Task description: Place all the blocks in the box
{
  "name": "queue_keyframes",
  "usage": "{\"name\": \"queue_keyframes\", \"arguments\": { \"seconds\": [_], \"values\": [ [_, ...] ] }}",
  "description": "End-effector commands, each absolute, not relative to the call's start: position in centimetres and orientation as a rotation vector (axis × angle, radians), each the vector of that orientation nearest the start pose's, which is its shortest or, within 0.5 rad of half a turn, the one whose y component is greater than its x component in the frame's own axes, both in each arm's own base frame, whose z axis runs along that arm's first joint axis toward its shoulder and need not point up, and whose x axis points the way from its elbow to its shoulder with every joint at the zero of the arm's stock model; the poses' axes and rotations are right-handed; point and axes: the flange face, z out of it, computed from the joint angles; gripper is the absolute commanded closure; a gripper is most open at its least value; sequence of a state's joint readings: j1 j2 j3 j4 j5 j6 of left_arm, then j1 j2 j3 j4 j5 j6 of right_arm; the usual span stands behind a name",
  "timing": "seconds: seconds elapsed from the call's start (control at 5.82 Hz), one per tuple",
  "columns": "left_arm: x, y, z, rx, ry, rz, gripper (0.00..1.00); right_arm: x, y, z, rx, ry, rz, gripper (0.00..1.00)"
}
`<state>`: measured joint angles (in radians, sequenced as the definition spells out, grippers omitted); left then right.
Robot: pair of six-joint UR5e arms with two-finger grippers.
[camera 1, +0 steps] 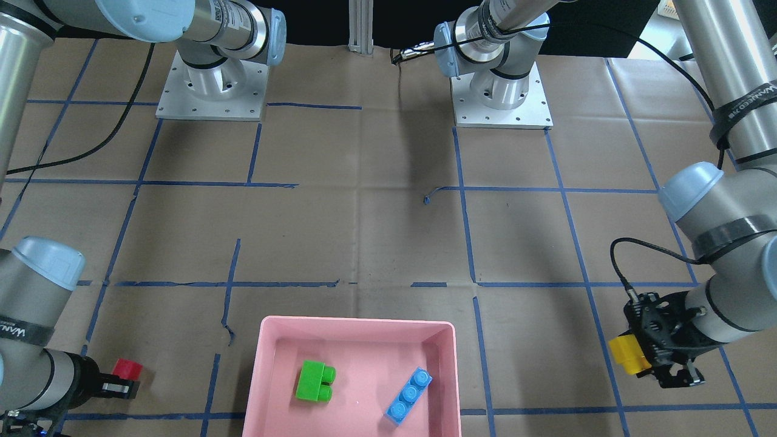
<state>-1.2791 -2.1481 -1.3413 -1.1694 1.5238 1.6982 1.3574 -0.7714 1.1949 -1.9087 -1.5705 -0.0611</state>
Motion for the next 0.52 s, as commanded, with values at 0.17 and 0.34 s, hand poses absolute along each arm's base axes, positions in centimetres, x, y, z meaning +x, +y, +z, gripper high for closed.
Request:
{"name": "queue_keyframes", "arguments": {
  "seconds": [0.17,0.34],
  "values": [
    [-9.9,-73.3,32.9,1.995,2.388,-0.086,1.0,-3.1,-77.0,23.3,0.215,3.14,0.041,0.84],
    [-15.2,-72.8,31.9,2.032,2.376,-0.087,1.0,-3.1,-77.2,28.2,0.215,3.138,0.009,0.85]
  ]
}}
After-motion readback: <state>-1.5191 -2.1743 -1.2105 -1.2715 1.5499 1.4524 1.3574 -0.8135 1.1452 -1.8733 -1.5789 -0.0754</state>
